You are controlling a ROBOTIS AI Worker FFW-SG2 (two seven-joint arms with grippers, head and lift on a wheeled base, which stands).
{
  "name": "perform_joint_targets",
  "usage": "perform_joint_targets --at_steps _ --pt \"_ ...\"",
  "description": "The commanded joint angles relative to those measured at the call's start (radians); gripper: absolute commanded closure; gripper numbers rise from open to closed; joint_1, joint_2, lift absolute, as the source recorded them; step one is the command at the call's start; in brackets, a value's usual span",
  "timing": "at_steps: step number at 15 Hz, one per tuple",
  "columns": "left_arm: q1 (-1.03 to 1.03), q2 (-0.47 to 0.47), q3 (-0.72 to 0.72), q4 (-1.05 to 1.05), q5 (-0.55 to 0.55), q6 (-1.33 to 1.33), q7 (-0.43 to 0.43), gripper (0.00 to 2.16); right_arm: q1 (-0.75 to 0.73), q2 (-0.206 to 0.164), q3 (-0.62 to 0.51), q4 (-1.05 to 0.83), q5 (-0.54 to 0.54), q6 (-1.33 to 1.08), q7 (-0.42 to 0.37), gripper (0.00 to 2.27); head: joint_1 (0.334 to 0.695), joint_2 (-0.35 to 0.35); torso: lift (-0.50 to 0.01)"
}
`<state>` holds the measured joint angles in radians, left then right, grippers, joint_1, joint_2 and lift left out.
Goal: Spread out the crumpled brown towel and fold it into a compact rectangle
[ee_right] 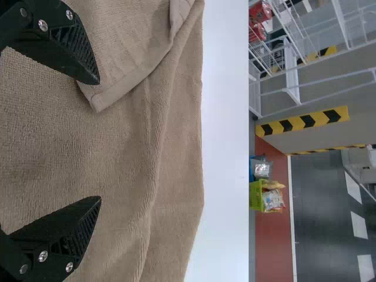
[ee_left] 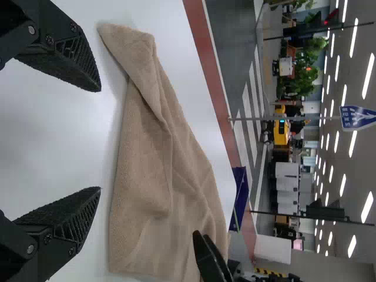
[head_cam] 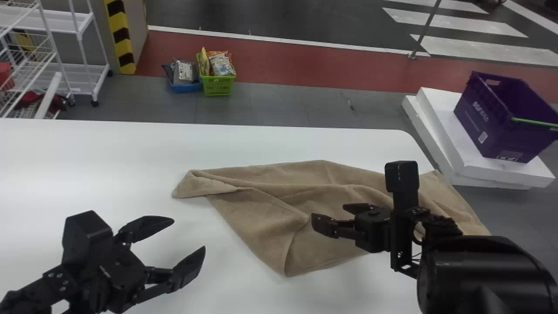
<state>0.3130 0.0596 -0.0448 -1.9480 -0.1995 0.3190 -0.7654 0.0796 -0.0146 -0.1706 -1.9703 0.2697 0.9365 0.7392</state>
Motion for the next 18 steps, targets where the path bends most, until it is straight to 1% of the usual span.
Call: perform_joint_targets --at_steps 1,7,9,10,11,13,15,16,18 --pt "0.0 0.0 0.008 0.0 0.0 -0.007 0.0 0.27 -0.014 0.002 0.033 0.034 0.016 -0.005 -0.006 0.19 0.695 -0.18 -0.127" --pt "0.001 0.002 0.023 0.003 0.005 -0.01 -0.014 0.27 -0.024 0.005 0.088 0.08 0.026 -0.044 -0.02 0.19 0.695 -0.133 -0.127" --pt "0.001 0.002 0.03 0.004 0.005 -0.01 -0.022 0.27 -0.034 0.005 0.114 0.1 0.048 -0.041 -0.029 0.24 0.695 -0.124 -0.127" --pt "0.001 0.002 0.031 0.006 0.008 -0.01 -0.022 0.27 -0.038 0.005 0.123 0.111 0.052 -0.041 -0.035 0.29 0.695 -0.119 -0.127" --pt "0.001 0.002 0.034 0.008 0.011 -0.01 -0.023 0.27 -0.04 0.005 0.134 0.117 0.063 -0.041 -0.038 0.39 0.695 -0.115 -0.127" --pt "0.001 0.002 0.039 0.012 0.012 -0.013 -0.025 0.27 -0.041 0.012 0.138 0.12 0.062 -0.057 -0.04 0.68 0.695 -0.102 -0.127" --pt "0.001 0.002 0.04 0.017 0.012 -0.016 -0.025 0.27 -0.031 0.015 0.129 0.12 0.037 -0.112 -0.04 0.89 0.695 -0.095 -0.127" --pt "0.001 0.002 0.042 0.017 0.012 -0.016 -0.025 0.27 -0.018 0.015 0.129 0.117 0.025 -0.158 -0.04 0.94 0.695 -0.09 -0.127" --pt "0.001 0.002 0.048 0.017 0.015 -0.019 -0.026 0.27 -0.001 0.015 0.14 0.103 0.006 -0.182 -0.037 0.94 0.695 -0.078 -0.127"
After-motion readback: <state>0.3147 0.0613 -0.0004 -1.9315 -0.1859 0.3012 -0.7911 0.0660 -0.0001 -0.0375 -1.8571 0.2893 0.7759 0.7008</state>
